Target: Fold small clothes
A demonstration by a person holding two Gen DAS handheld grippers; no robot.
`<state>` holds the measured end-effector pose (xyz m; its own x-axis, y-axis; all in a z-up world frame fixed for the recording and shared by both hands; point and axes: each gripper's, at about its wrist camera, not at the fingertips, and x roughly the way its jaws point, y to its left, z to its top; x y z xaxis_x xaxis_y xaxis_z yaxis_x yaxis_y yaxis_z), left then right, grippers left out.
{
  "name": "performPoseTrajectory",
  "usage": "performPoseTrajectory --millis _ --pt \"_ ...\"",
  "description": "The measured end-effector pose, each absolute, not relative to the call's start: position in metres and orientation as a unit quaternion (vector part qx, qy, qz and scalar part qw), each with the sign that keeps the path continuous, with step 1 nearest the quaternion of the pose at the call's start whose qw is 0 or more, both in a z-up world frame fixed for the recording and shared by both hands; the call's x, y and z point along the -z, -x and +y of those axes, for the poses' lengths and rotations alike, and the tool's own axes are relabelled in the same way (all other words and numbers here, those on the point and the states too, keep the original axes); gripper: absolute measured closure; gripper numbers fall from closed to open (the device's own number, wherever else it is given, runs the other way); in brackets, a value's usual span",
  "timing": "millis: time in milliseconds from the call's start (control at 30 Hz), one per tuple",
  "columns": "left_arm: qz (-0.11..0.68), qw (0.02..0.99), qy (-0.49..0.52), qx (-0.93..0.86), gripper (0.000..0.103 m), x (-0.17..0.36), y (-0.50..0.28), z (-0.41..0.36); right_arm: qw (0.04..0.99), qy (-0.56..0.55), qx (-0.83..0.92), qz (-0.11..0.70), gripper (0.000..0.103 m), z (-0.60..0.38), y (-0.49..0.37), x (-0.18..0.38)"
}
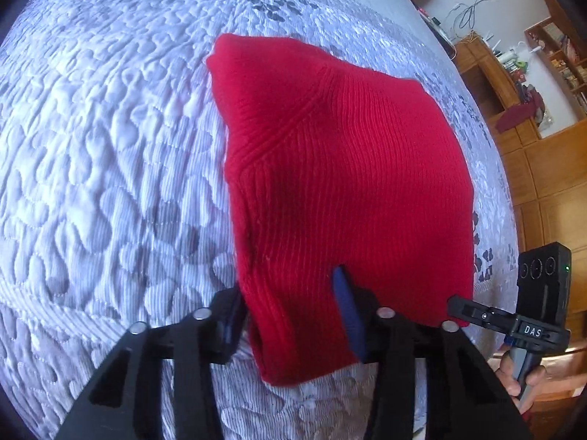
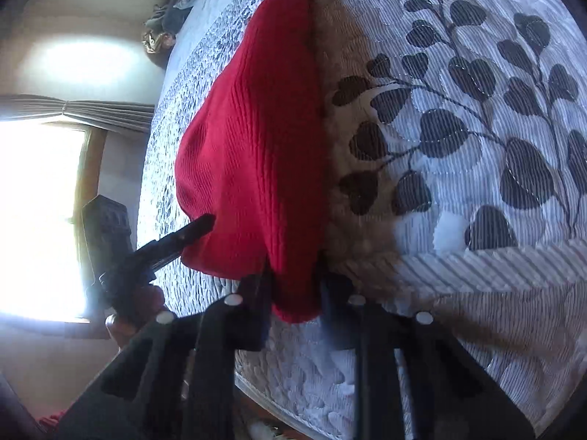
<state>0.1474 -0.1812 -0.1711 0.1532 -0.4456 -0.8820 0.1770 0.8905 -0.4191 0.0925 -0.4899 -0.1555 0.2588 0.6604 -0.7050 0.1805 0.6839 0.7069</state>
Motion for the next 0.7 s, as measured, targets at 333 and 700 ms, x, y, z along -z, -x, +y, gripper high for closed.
performPoseTrajectory --millis 333,700 --pt "0.614 0.764 0.054 0.19 0.07 0.176 -0.126 -0.178 0.718 -0.323 -0.132 0.602 0.088 -0.478 -0.085 0.17" --pt "0.593 0.785 0.035 0.179 0.066 0.152 -0.11 -0.184 0.769 -0.286 -0.109 0.562 0.072 -0.483 -0.055 0.129"
